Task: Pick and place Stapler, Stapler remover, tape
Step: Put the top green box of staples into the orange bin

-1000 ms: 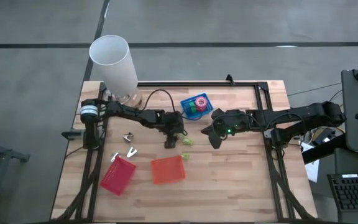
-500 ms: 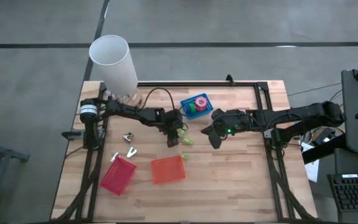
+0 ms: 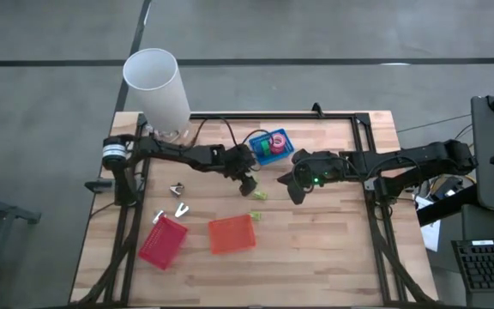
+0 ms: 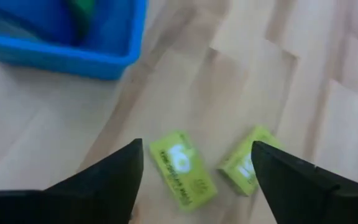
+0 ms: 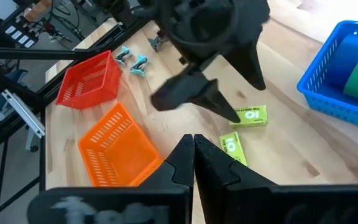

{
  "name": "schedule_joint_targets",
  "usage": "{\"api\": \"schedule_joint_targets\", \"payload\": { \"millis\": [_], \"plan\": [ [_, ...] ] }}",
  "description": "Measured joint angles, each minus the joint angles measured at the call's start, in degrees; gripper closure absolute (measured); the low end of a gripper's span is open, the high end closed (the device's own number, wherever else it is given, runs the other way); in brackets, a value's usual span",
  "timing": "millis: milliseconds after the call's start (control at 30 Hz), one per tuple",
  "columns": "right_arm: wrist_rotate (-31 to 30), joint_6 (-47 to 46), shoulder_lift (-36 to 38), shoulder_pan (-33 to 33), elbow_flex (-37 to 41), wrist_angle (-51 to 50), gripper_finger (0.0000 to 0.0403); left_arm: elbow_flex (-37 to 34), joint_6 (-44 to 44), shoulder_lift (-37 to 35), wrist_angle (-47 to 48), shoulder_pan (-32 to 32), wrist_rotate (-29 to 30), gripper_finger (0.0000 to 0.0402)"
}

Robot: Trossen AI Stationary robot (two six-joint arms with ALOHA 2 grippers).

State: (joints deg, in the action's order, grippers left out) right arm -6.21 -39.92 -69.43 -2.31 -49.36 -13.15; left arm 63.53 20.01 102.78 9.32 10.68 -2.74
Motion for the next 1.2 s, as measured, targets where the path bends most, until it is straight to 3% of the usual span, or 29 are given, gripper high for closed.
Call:
{"api": "schedule_joint_targets", "payload": {
  "millis": [400,700,933,1200],
  "plan": [
    [-1.59,-0.21,0.02,0.35,0.13,-0.04,0.0394,-0.56,1.27,4.42,0.33,-0.55,3.03,0.0099],
    [-3.48,-0.20,0.02,0.37,0.14,0.00,0.0394,-1.27,-3.68,4.26,2.41,-0.60,6.19,0.0106],
    [-4.05,-0.39,0.02,0.35,0.15,0.00,0.0394,-1.31,-11.30,4.22,2.64,-0.68,3.96,0.0149],
    [-4.35,-0.39,0.02,0.37,0.15,0.03,0.0394,-1.38,-14.15,4.24,2.23,-0.80,2.44,0.0226]
  ]
}}
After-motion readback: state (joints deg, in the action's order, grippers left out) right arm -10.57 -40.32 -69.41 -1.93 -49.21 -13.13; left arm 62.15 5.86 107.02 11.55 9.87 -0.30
